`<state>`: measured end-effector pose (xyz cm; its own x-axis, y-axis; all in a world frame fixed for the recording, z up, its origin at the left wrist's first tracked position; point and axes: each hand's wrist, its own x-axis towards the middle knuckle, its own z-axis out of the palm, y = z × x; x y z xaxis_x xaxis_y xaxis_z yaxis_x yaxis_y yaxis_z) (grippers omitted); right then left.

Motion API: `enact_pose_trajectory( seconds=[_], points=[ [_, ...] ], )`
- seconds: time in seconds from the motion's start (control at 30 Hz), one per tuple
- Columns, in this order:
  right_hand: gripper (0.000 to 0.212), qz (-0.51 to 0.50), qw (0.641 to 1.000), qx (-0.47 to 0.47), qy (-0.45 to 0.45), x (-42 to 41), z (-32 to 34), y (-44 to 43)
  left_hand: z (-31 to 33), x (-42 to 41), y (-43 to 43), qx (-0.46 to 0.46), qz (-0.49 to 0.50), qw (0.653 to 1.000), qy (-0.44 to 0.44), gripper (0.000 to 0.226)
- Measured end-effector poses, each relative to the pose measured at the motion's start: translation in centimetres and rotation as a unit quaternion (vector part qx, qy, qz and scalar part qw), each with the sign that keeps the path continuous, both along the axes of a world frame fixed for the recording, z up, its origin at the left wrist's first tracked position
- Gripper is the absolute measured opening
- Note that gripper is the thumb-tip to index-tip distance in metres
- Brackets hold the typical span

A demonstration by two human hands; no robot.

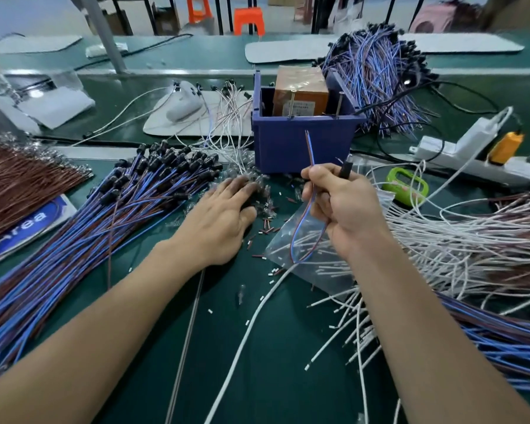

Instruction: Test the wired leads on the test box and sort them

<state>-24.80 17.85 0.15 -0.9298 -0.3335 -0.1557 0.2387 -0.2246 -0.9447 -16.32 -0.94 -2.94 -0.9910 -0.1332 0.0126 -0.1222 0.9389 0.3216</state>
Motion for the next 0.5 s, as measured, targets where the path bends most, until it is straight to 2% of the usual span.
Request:
enact_pose_trajectory(
  seconds=[0.2, 0.3, 0.33, 0.4, 0.43, 0.5],
  points=[
    [0.023, -0.007, 1.0, 0.002, -0.005, -0.2, 0.0, 0.2, 2.0, -0.7, 0.7, 0.032, 0.108, 0.988, 0.102, 0.038],
    [0.023, -0.007, 1.0, 0.004, -0.004, -0.3, 0.1, 0.2, 4.3, 1.4, 0.0, 0.08, 0.068, 0.989, 0.104, 0.017],
    [0.024, -0.007, 1.0, 0.002, -0.004, -0.3, 0.1, 0.2, 5.1, 2.4, -0.1, 0.102, 0.034, 0.992, 0.071, 0.012],
    [0.027, -0.003, 1.0, -0.004, -0.007, -0.2, 0.1, 0.0, 6.0, 4.0, 0.6, 0.147, -0.024, 0.987, -0.063, 0.025],
    [0.028, -0.001, 1.0, -0.005, -0.009, -0.1, 0.2, 0.0, 5.9, 4.5, 1.1, 0.137, -0.043, 0.982, -0.125, 0.03],
    [0.028, 0.002, 1.0, -0.002, -0.011, 0.0, 0.1, -0.2, 5.4, 4.7, 2.0, 0.104, -0.059, 0.977, -0.177, 0.026]
  ],
)
